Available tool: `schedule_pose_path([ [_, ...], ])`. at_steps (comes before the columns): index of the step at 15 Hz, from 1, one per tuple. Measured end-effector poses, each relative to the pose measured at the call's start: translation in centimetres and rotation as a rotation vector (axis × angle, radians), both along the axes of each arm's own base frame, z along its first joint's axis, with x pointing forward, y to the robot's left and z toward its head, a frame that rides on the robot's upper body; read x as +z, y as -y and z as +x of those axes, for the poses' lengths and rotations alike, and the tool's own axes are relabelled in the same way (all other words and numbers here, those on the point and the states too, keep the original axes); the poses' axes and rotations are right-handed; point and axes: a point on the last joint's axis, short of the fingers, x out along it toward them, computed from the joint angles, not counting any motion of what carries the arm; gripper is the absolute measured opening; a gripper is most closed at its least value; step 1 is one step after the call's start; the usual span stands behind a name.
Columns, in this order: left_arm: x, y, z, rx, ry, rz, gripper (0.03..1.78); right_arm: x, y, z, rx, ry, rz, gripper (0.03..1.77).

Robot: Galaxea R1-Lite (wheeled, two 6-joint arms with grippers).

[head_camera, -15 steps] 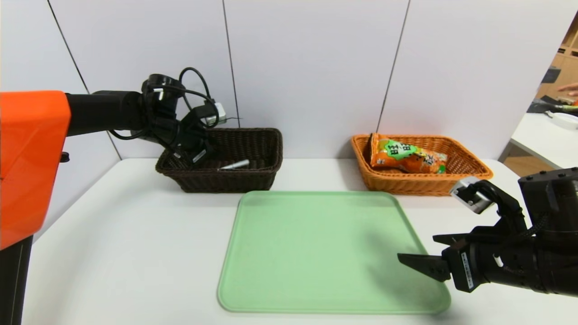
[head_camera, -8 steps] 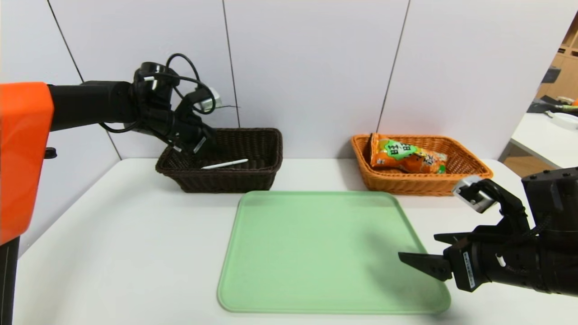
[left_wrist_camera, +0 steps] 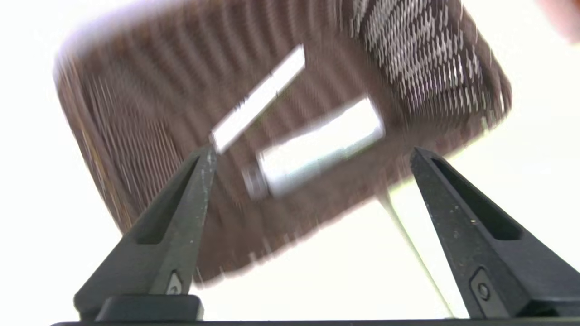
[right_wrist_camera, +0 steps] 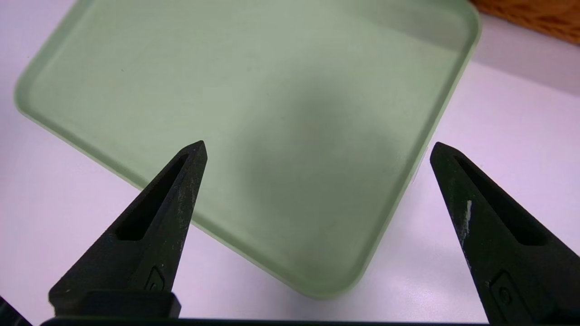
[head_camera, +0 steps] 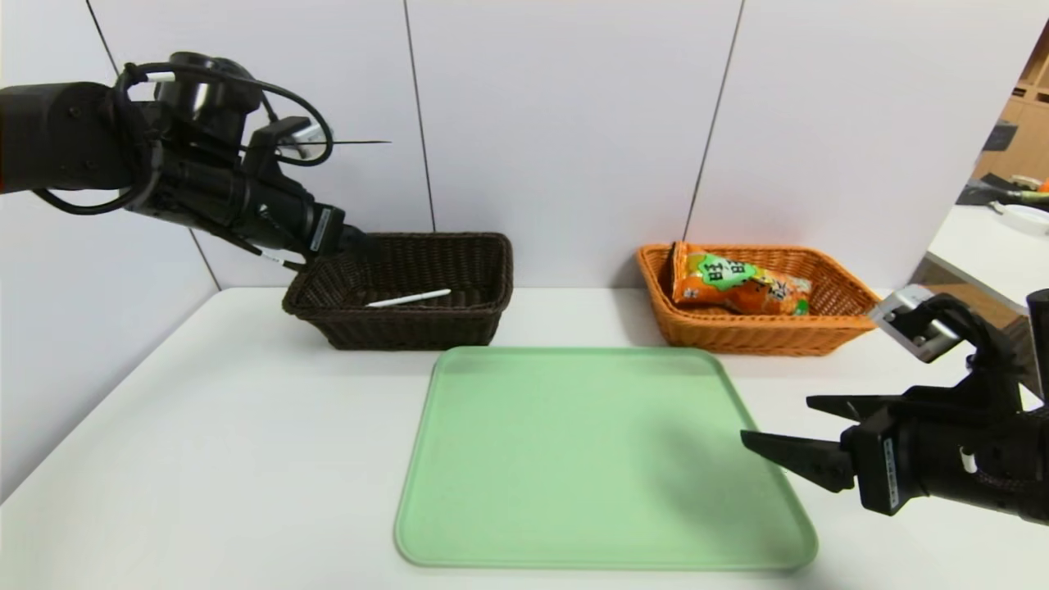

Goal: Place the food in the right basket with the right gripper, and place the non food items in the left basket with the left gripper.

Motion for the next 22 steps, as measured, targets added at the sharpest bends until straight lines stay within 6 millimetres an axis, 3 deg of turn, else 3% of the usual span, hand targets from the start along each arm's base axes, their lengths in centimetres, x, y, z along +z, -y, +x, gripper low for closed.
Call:
schedule_pose_path([
  [8, 0.0, -1.6, -11.1, 0.044, -0.074, -0.02, 1.64, 1.8, 1.4, -3.9, -0.002, 0.107, 0.032, 1.7],
  [13, -2.0, -2.6, -18.1, 0.067, -0.097, -0.001, 1.67, 2.5, 2.4, -6.5, 0.002, 0.179, 0.047, 1.7],
  [18, -3.7, -3.3, -23.2, 0.121, -0.055, 0.026, 1.69, 2.8, 3.6, -9.6, -0.016, 0.236, 0.041, 1.7],
  [22, -5.0, -3.8, -26.2, 0.157, 0.018, 0.034, 1.69, 2.9, 4.8, -11.9, -0.101, 0.297, 0.027, 1.7],
])
